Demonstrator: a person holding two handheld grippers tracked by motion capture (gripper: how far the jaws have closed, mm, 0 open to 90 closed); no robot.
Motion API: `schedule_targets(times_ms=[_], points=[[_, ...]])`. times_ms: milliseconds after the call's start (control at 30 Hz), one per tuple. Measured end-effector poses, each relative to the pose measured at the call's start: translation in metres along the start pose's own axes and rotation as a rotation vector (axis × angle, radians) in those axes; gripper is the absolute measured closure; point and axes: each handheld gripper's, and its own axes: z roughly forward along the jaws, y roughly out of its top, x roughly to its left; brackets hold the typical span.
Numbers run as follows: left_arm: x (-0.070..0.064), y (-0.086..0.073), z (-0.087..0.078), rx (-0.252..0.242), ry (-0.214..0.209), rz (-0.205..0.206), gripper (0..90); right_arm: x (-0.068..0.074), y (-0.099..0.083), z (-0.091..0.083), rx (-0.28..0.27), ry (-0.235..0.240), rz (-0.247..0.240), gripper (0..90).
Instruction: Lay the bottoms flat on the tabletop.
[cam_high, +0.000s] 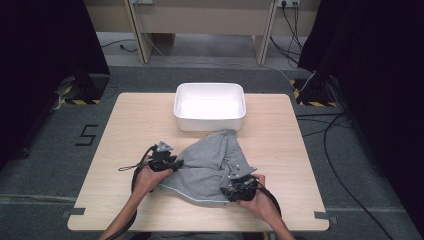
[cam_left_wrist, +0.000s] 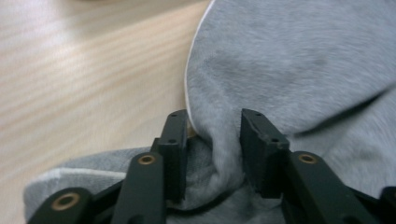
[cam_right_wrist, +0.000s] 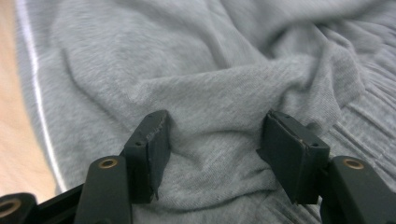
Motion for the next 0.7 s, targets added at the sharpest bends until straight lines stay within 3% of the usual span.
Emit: schedule_targets(times_ms=[167, 233, 467, 600, 700], points=[[-0.004, -0.023, -0.024, 0.019, -0.076, -0.024, 65.1, -0.030, -0.004, -0.003, 0.001, -0.046, 0.045, 43.6], [-0.008, -0.030, -0.030, 0.027, -0.080, -0.020, 65.0, -0.041, -0.002, -0.002, 0.003, -0.057, 0.057, 44.7], [-0.036, -0.048, -0.047, 0.054, -0.173, 0.000, 59.9, -0.069, 0.012, 0.007, 0.025, -0.137, 0.064, 44.8], [-0.039, -0.043, -0.045, 0.039, -0.168, -0.004, 52.2, -0.063, 0.018, 0.004, 0.026, -0.181, 0.056, 40.1], [-0.035, -0.036, -0.040, 0.020, -0.156, -0.023, 50.4, -0.048, 0.021, -0.007, -0.024, -0.158, 0.051, 38.5]])
